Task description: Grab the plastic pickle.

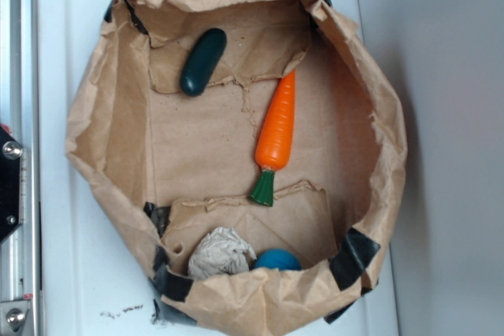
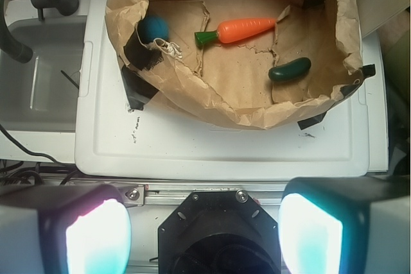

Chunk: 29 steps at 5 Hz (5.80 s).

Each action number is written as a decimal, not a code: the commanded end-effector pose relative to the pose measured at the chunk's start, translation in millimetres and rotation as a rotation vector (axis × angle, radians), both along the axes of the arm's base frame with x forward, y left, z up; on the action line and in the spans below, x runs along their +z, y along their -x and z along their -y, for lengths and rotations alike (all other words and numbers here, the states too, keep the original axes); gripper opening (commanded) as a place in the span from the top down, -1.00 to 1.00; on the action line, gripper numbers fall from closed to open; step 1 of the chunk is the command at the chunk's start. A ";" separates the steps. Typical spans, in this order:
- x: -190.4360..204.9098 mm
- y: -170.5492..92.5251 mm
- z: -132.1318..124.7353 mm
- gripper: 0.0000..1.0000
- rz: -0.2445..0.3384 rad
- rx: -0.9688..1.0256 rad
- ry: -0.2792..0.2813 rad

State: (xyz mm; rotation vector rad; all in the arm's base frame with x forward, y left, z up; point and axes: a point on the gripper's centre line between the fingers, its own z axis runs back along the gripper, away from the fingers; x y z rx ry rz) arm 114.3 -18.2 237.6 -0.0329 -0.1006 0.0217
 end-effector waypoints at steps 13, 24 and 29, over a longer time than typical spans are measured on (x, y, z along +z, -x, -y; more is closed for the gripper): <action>-74.9 -113.1 -68.4 -1.00 0.114 0.686 0.056; -184.4 -143.2 -90.1 -1.00 0.124 0.812 -0.207; -158.2 -128.2 -93.9 -0.48 0.223 0.878 -0.201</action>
